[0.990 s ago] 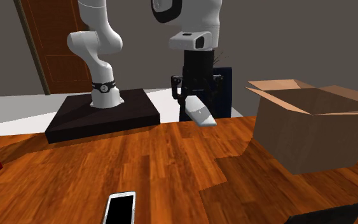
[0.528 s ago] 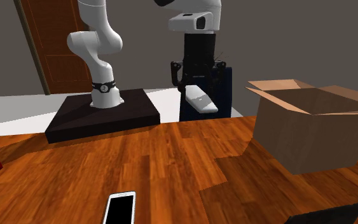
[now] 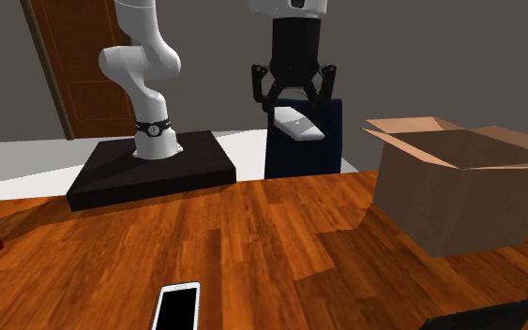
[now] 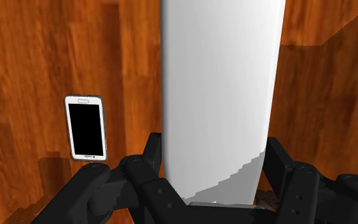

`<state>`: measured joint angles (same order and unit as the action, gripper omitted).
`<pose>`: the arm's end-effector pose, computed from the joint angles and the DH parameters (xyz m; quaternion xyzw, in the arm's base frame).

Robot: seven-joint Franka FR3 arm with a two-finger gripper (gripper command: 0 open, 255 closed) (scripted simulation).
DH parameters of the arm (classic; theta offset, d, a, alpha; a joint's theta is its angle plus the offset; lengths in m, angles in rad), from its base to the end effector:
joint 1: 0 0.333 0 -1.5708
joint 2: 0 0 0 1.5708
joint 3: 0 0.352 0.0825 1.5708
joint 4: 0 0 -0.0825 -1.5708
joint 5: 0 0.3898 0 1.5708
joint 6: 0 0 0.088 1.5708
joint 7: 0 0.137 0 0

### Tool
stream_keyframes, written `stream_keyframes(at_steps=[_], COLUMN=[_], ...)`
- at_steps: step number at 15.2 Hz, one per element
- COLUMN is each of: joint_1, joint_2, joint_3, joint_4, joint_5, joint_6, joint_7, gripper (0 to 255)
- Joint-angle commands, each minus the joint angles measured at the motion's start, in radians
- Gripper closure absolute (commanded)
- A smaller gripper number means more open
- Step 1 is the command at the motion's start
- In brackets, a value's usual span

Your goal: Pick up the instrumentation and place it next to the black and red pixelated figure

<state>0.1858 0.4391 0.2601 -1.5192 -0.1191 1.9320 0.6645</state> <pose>0.6470 0.2681 0.4144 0.9950 -0.0993 -0.0042 0.0035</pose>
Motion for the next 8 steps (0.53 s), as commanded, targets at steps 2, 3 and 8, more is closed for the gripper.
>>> stream_keyframes(at_steps=[2, 3, 8], joint_1=[0.000, 0.000, 0.002], joint_2=[-0.008, -0.010, -0.019], joint_3=[0.001, 0.002, 0.003], joint_4=[0.029, 0.039, 0.094], joint_5=[0.003, 0.004, 0.007], joint_6=[-0.036, -0.049, -0.112], joint_7=[-0.004, -0.004, -0.007], gripper=[255, 255, 255])
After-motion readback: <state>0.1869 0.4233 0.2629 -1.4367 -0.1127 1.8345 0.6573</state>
